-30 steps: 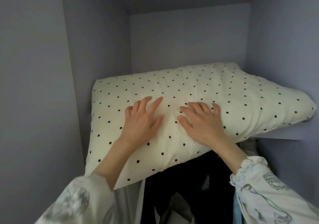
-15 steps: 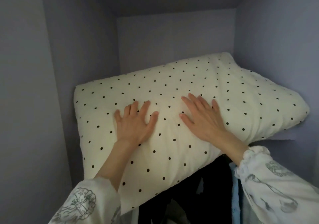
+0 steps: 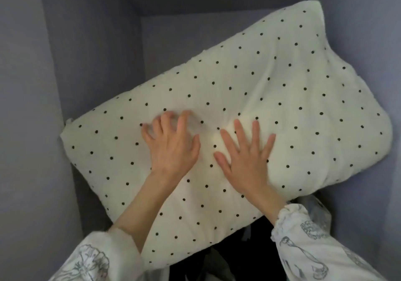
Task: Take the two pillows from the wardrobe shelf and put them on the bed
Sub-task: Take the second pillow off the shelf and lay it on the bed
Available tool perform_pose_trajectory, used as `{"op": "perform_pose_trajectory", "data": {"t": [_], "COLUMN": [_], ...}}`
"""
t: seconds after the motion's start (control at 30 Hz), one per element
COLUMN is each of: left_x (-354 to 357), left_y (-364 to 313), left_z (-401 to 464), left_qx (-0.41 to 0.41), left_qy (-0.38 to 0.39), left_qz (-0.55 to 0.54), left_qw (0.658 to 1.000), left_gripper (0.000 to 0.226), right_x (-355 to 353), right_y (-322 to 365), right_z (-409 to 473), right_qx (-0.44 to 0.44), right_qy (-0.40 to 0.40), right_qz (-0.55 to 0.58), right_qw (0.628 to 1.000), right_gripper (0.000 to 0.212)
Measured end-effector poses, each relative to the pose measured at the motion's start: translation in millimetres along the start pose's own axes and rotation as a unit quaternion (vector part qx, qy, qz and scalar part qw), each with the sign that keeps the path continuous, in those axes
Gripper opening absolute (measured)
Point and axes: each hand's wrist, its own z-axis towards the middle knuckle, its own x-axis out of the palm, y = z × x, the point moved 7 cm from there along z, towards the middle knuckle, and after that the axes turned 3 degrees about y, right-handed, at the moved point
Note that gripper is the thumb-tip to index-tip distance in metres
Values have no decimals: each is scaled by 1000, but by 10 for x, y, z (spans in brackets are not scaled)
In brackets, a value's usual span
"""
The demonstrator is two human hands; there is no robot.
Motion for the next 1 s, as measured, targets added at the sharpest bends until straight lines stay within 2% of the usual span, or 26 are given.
{"op": "perform_pose_trajectory", "data": {"t": [0.1,0.17,0.27,0.37,0.47,0.53,0.67,0.77,0.9,1.0], "left_x": [-91,-45,-1,79,221,334,571,551,419,496], "left_y": [-132,-70,82,236,416,521,601,561,284,220], "left_z": [439,588,528,342,-45,-419,-1072,-1151,-682,-465], "left_qx": [66,70,62,27,-18,-63,-170,-160,-58,-83], "left_qy": [6,44,58,81,95,97,156,121,55,63], "left_qz": [29,24,19,4,-14,-27,-87,-128,-105,-82], "left_qw": [997,996,996,996,995,993,969,971,991,991], "left_gripper": [74,84,86,85,87,89,97,98,81,80], "right_x": [23,40,61,73,83,92,111,97,102,94], "right_y": [-37,-63,-84,-92,-96,-86,-40,-24,-19,-25], "right_z": [-153,-209,-210,-236,-324,-309,-227,-224,-333,-372], "right_qx": [-27,-44,-66,-97,-166,-221,-338,-402,-438,-444], "right_qy": [-39,-51,-43,-34,-32,-15,22,22,-4,-21], "right_qz": [-16,-29,-27,-4,5,-23,-79,-92,-101,-94], "right_qw": [999,997,997,995,986,975,938,911,893,891], "right_gripper": [56,56,57,55,58,65,70,71,74,75]}}
